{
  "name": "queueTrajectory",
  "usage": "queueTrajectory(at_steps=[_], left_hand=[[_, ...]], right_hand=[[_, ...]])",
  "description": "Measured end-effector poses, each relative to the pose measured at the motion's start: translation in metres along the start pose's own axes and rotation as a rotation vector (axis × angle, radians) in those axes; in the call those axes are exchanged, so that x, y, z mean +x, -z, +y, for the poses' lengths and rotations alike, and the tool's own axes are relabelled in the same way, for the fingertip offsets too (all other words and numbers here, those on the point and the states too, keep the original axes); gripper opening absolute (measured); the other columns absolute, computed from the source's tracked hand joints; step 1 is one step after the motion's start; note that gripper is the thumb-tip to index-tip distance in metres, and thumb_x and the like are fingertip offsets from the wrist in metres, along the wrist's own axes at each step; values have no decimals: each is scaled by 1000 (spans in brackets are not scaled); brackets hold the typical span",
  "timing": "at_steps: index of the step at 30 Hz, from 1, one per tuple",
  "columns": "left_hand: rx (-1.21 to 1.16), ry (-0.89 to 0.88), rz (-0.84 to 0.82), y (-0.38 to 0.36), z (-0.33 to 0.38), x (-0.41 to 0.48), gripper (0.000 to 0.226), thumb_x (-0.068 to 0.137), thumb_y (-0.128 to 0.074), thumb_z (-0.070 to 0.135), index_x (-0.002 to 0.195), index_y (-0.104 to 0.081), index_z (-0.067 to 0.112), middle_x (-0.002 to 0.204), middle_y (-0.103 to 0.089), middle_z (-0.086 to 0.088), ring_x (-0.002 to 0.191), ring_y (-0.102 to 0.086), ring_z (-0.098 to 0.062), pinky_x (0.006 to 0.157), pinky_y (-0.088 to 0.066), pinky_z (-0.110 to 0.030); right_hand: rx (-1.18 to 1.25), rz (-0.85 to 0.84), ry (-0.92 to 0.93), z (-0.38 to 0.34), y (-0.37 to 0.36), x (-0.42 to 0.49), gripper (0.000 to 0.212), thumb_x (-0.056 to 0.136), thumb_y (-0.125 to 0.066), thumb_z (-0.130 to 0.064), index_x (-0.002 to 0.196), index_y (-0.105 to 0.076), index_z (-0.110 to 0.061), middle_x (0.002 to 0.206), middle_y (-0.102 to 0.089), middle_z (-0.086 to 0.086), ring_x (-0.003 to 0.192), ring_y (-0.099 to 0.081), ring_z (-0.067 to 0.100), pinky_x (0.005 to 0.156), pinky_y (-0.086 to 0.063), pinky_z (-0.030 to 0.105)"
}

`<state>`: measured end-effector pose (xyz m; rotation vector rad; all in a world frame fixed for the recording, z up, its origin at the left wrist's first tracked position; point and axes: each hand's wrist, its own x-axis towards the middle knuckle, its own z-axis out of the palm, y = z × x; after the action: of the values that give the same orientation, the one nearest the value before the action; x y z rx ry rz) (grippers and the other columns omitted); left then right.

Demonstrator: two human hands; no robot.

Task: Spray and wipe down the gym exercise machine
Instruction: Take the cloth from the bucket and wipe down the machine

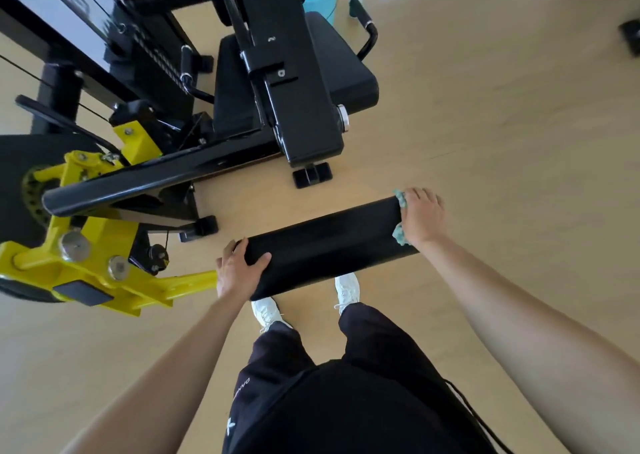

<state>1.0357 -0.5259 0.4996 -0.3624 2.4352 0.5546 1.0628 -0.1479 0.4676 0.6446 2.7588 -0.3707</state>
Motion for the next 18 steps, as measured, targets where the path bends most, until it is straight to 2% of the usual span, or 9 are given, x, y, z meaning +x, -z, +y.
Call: queueTrajectory(at_steps=[3,5,8,12,15,16,18], left_hand=[[-17,-10,13,-2,-2,-5,74,96,-64,51,159,-36,24,168,-27,0,146,-31,-35,115,-35,-49],[-31,-12,20,-2,-1,-10,73,96,-65,48,159,-36,23,168,-27,1,145,-32,-35,114,-36,-49],[-43,-7,29,-2,0,-15,73,96,-67,45,159,-37,23,167,-26,2,144,-32,-34,111,-40,-48],[-29,-43,28,0,-7,-23,76,95,-71,40,160,-34,25,168,-23,5,143,-32,-33,106,-44,-46],[-45,-59,32,-3,-16,-32,78,93,-72,33,160,-34,24,169,-23,5,141,-32,-35,110,-42,-46],[-55,-66,42,-4,-17,-34,77,93,-72,31,160,-34,24,169,-23,4,141,-32,-35,110,-42,-46],[-79,-49,48,-5,-13,-38,74,92,-70,30,158,-37,22,169,-24,1,140,-31,-38,112,-41,-47]], right_hand=[[-2,26,68,-21,-1,-5,31,102,-49,-19,129,-60,-11,133,-63,6,130,-49,29,117,-30,42],[-2,-18,213,-49,-9,-22,37,105,-46,-23,138,-57,-11,142,-59,7,139,-45,28,124,-24,45],[35,-108,423,-99,-26,-59,47,107,-44,-26,152,-45,-11,160,-43,7,153,-28,27,129,-12,46],[88,-236,566,-139,-42,-103,53,109,-41,-25,159,-31,-8,170,-20,9,159,-5,26,127,3,36],[238,-378,551,-139,-31,-127,51,110,-45,-20,158,-34,-10,169,-23,3,159,-9,18,125,-3,26],[300,-428,502,-136,-25,-134,49,109,-47,-17,157,-38,-11,167,-29,0,157,-16,16,125,-9,24],[404,-483,369,-123,-13,-141,45,107,-51,-14,151,-48,-14,158,-46,0,149,-38,17,124,-27,30]])
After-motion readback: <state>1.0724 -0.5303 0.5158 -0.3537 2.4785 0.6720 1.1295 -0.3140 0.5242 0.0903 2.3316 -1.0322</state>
